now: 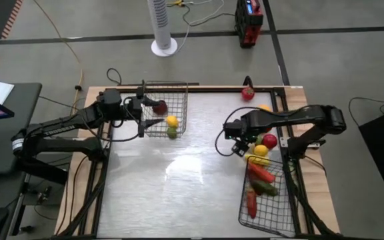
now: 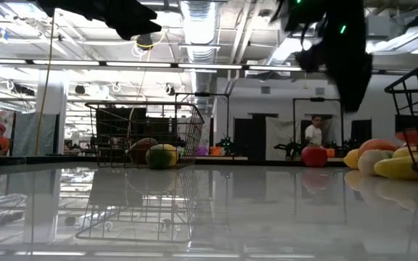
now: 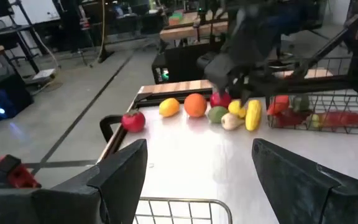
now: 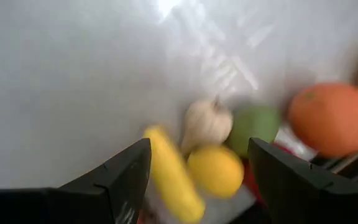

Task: Sort produce into baskets
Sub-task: Put the orange into the left wire basket

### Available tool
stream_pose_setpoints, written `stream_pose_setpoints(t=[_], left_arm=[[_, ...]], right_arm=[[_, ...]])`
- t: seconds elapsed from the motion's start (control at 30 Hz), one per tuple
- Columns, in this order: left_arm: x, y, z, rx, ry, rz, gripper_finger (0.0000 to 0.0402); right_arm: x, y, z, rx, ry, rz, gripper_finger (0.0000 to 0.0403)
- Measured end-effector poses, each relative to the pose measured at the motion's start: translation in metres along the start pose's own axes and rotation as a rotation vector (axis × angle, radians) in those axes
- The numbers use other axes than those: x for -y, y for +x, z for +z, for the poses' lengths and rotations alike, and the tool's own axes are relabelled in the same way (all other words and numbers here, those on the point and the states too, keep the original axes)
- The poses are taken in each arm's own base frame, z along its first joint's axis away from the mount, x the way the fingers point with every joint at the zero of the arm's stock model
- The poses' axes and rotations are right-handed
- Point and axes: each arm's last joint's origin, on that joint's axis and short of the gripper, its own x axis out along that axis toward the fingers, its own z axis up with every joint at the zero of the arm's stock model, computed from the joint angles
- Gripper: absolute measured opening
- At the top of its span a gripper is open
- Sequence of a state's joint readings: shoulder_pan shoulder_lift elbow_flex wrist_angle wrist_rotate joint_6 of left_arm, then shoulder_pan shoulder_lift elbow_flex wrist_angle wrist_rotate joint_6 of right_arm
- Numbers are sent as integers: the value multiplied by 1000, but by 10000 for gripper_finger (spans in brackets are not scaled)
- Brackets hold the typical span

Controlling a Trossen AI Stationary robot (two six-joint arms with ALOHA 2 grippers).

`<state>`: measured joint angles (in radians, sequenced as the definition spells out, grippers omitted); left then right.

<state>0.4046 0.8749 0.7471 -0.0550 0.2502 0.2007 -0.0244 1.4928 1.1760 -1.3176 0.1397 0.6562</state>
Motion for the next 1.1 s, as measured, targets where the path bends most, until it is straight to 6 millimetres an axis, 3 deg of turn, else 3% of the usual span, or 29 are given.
stream_pose_setpoints(t=[0.23,0.43,0.87,1.1], left_arm=[[0,1,1,8,-9,4,279],[0,1,1,7,-18,3,279],[-1,1,0,-3,-11,13,279],[-1,1,-1,-8,-11,27,279]], right_arm=[[-22,-29,-40,-95,-205,-21,297],[-40,-35,-65,-76,-370,-26,297],[-52,-6,-71,-31,-672,-62,281],[-53,-6,-70,-17,-716,-67,220]])
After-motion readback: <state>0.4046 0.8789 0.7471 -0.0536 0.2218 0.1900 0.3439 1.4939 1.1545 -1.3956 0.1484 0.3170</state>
